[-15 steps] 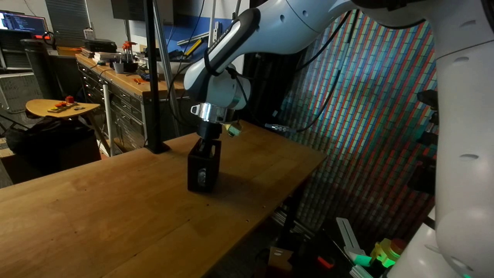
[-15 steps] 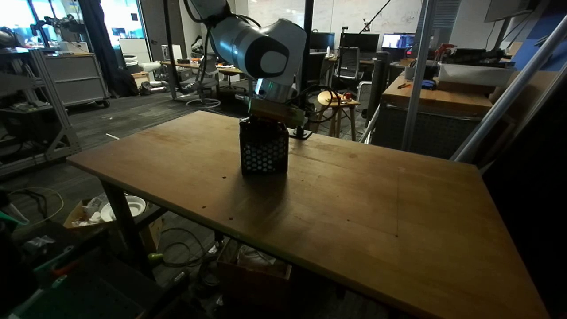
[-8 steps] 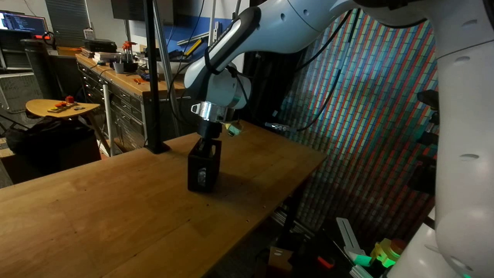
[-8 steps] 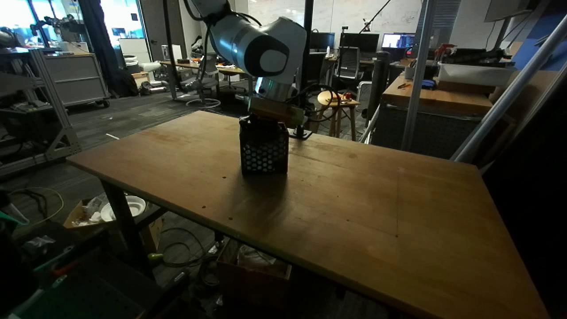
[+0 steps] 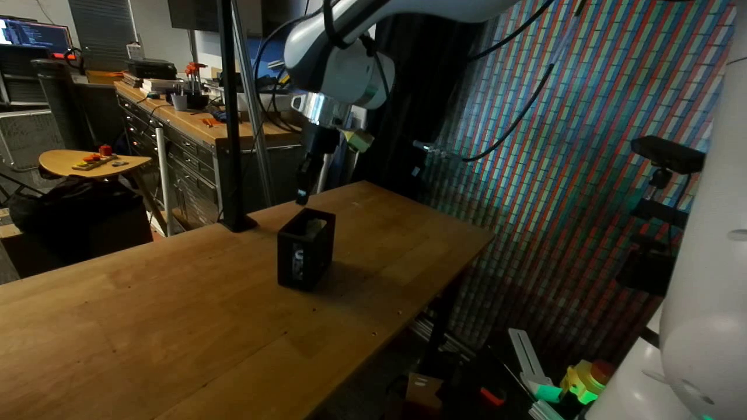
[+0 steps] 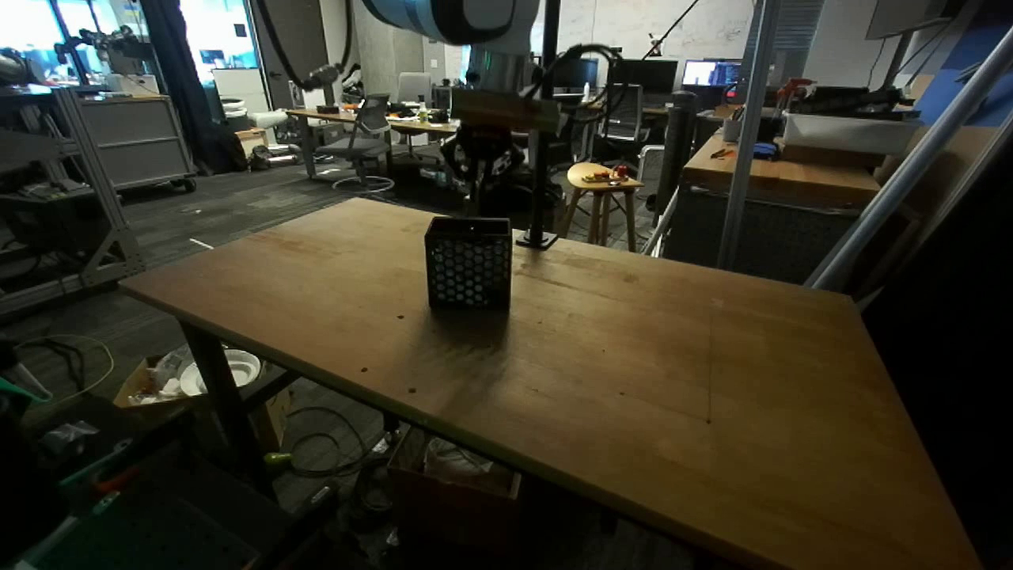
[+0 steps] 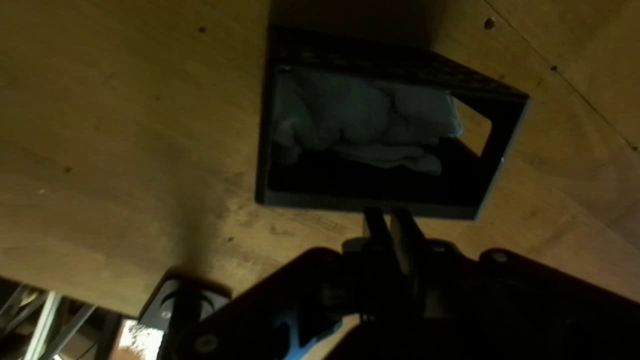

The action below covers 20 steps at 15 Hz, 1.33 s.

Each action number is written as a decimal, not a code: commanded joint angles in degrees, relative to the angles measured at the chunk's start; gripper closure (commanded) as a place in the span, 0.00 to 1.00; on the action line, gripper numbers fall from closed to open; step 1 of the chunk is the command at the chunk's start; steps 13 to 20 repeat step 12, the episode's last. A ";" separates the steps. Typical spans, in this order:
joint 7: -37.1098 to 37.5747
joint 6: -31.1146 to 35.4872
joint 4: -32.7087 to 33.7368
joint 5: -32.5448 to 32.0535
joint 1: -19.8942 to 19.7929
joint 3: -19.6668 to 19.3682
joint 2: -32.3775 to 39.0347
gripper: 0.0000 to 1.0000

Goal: Put the white towel in the black box

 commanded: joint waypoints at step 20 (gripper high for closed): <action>3.52 -2.39 1.06 -0.62 2.54 -2.42 -6.99 0.63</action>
